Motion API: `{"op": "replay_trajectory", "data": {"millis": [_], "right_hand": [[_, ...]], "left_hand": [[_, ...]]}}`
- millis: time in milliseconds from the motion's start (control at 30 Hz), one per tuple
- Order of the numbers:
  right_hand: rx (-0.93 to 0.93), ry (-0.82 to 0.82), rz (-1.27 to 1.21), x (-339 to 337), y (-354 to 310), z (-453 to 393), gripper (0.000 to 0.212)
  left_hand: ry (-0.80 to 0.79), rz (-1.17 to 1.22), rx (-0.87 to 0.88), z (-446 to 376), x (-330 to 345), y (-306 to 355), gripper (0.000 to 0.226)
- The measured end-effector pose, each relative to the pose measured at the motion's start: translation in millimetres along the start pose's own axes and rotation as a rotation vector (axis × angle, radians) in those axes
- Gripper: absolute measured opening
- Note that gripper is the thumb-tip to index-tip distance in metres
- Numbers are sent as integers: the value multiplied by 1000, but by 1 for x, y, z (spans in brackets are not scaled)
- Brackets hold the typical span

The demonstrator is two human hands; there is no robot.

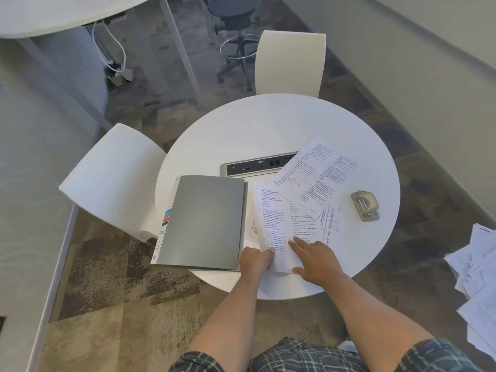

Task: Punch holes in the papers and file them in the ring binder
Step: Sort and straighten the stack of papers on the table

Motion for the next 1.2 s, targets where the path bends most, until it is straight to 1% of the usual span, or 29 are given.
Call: {"op": "replay_trajectory", "data": {"millis": [100,200,233,333,400,433,500,567,600,667,733,767,833,900,967,1033,1100,1200], "right_hand": [[4,-4,-11,-2,0,1,79],[4,6,-15,-1,1,0,80],[-2,8,-12,1,2,0,81],[-26,24,-8,9,6,-1,90],[-35,51,-3,15,10,-1,97],[-40,77,3,17,11,-1,95],[-67,131,35,20,11,-1,83],[-99,150,53,20,9,1,73],[-109,145,57,18,9,2,72],[-111,136,39,9,12,1,78],[-57,132,-56,-4,19,-7,83],[-9,148,-123,-10,25,-13,82],[104,215,-216,-21,40,-27,76],[224,225,-234,-28,56,-40,82],[333,168,-222,-30,71,-52,89],[399,76,-199,-31,82,-63,86],[411,3,-142,-30,87,-71,79],[394,-44,-37,-26,88,-79,69]], "left_hand": [[-50,11,-8,-5,6,-3,44],[-116,11,26,-3,11,-2,34],[-131,15,47,-2,14,0,33],[-136,51,75,0,19,5,45],[-123,133,68,-1,19,9,50],[-121,193,56,-2,19,11,52],[-128,324,35,-4,15,14,57],[-119,378,34,-6,10,17,60],[-114,370,43,-7,8,17,57],[-98,317,87,-8,2,19,39],[-80,251,128,-12,-1,17,21],[-68,213,139,-13,-2,15,17],[-56,157,144,-14,-3,13,15],[-65,134,144,-15,-3,10,16],[-56,104,148,-15,-3,8,14],[-41,76,151,-16,-3,5,15],[-37,60,145,-19,-1,1,16],[-28,52,132,-22,0,0,18]]}}
Point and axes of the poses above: each hand's wrist, its own z-axis away from the middle knuckle, its own x-axis out of the palm, y = z × x, the point moved 4 cm from there along -z, towards the middle knuckle, and after that the axes turned 7 degrees about -x, right-handed, at the moved point
